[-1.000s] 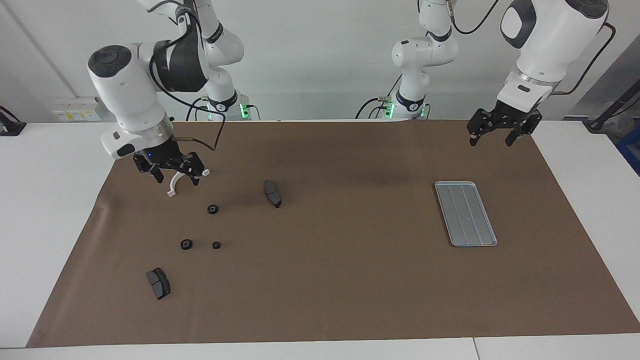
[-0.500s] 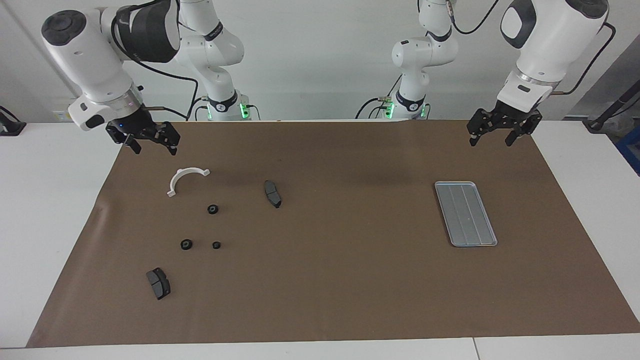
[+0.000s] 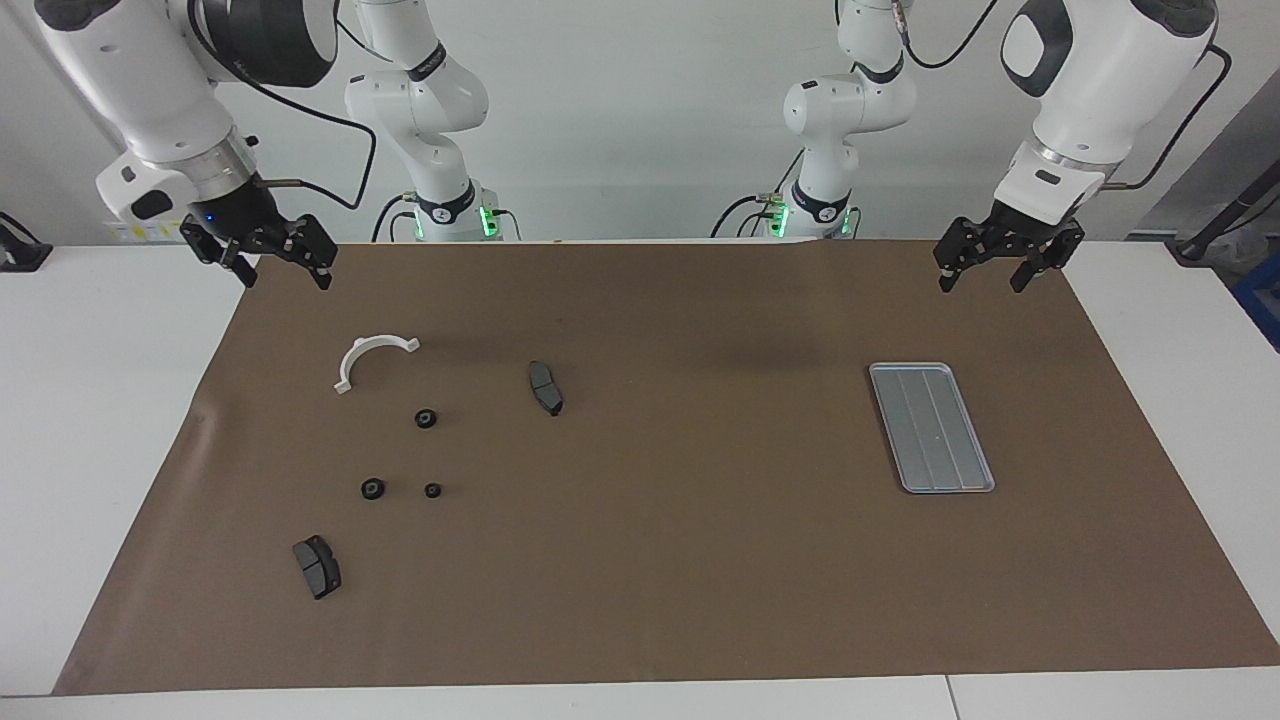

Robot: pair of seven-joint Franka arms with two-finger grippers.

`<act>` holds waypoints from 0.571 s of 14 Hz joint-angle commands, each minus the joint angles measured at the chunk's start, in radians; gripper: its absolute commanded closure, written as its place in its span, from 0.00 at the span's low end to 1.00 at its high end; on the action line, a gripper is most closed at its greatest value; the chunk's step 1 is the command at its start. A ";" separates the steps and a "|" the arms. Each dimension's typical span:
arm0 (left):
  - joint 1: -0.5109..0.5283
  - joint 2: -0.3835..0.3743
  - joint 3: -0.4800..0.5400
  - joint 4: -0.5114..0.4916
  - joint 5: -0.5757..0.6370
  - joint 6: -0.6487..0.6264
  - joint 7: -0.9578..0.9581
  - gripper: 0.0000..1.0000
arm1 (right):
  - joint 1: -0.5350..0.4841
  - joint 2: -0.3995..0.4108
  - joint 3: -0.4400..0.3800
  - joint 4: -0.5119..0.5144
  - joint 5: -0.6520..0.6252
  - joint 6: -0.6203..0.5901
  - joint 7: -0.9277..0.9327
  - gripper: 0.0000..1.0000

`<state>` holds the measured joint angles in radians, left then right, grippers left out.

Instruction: Place bearing gear from tray to pile

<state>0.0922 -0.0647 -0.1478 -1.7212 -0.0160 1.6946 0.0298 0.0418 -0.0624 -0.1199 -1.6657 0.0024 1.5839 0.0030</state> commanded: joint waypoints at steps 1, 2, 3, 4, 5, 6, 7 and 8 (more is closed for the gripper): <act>0.003 -0.023 0.002 -0.020 -0.005 -0.007 -0.004 0.00 | 0.000 0.012 0.016 0.078 -0.007 -0.059 -0.028 0.00; 0.003 -0.023 0.002 -0.020 -0.005 -0.007 -0.004 0.00 | 0.006 0.006 0.019 0.066 -0.015 -0.055 -0.024 0.00; 0.003 -0.023 0.002 -0.020 -0.005 -0.007 -0.004 0.00 | 0.009 0.000 0.019 0.046 -0.016 -0.042 -0.024 0.00; 0.003 -0.023 0.002 -0.020 -0.005 -0.007 -0.004 0.00 | 0.015 0.000 0.020 0.043 -0.021 -0.045 -0.026 0.00; 0.001 -0.023 0.001 -0.020 -0.005 -0.007 -0.004 0.00 | 0.020 -0.003 0.020 0.037 -0.022 -0.048 -0.026 0.00; 0.003 -0.023 0.002 -0.020 -0.005 -0.007 -0.004 0.00 | 0.020 -0.008 0.019 0.035 -0.025 -0.048 -0.028 0.00; 0.003 -0.023 0.002 -0.020 -0.005 -0.007 -0.004 0.00 | 0.020 -0.008 0.019 0.035 -0.030 -0.050 -0.028 0.00; 0.003 -0.023 0.002 -0.020 -0.005 -0.007 -0.004 0.00 | 0.021 -0.008 0.020 0.037 -0.030 -0.053 -0.028 0.00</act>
<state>0.0922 -0.0647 -0.1478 -1.7212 -0.0160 1.6944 0.0298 0.0620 -0.0595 -0.1027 -1.6195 -0.0024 1.5417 0.0028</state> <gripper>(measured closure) 0.000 0.000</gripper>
